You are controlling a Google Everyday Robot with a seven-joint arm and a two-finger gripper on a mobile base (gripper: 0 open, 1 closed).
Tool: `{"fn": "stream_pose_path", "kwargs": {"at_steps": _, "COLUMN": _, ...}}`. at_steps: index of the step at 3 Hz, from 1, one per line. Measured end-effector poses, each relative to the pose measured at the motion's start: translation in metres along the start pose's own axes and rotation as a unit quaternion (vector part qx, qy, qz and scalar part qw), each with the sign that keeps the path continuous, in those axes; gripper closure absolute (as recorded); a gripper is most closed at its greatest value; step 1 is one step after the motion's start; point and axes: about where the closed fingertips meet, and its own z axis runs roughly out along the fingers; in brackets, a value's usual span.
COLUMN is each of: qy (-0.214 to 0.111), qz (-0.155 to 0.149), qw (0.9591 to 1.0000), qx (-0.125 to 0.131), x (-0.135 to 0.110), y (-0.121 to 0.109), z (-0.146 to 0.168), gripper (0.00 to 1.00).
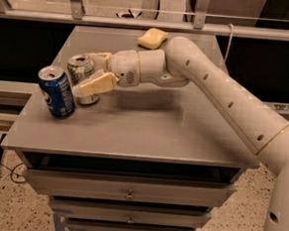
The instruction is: Move 7up can near pepsi can
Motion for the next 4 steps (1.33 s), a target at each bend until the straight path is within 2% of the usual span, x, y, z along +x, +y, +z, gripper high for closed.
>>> {"fn": "stream_pose_path", "kwargs": {"at_steps": 1, "qy": 0.000, "qz": 0.000, "qw": 1.0000, "qx": -0.001, "x": 0.000, "y": 0.000, "z": 0.000, "gripper": 0.00}}
{"fn": "stream_pose_path", "kwargs": {"at_steps": 2, "qy": 0.011, "qz": -0.010, "qw": 0.9994, "qx": 0.030, "x": 0.001, "y": -0.009, "z": -0.027, "gripper": 0.00}}
{"fn": "stream_pose_path", "kwargs": {"at_steps": 3, "qy": 0.010, "qz": -0.034, "qw": 0.9949, "qx": 0.095, "x": -0.005, "y": -0.035, "z": -0.096, "gripper": 0.00}}
{"fn": "stream_pose_path", "kwargs": {"at_steps": 4, "qy": -0.014, "qz": -0.060, "qw": 0.9804, "qx": 0.187, "x": -0.021, "y": -0.057, "z": -0.182, "gripper": 0.00}}
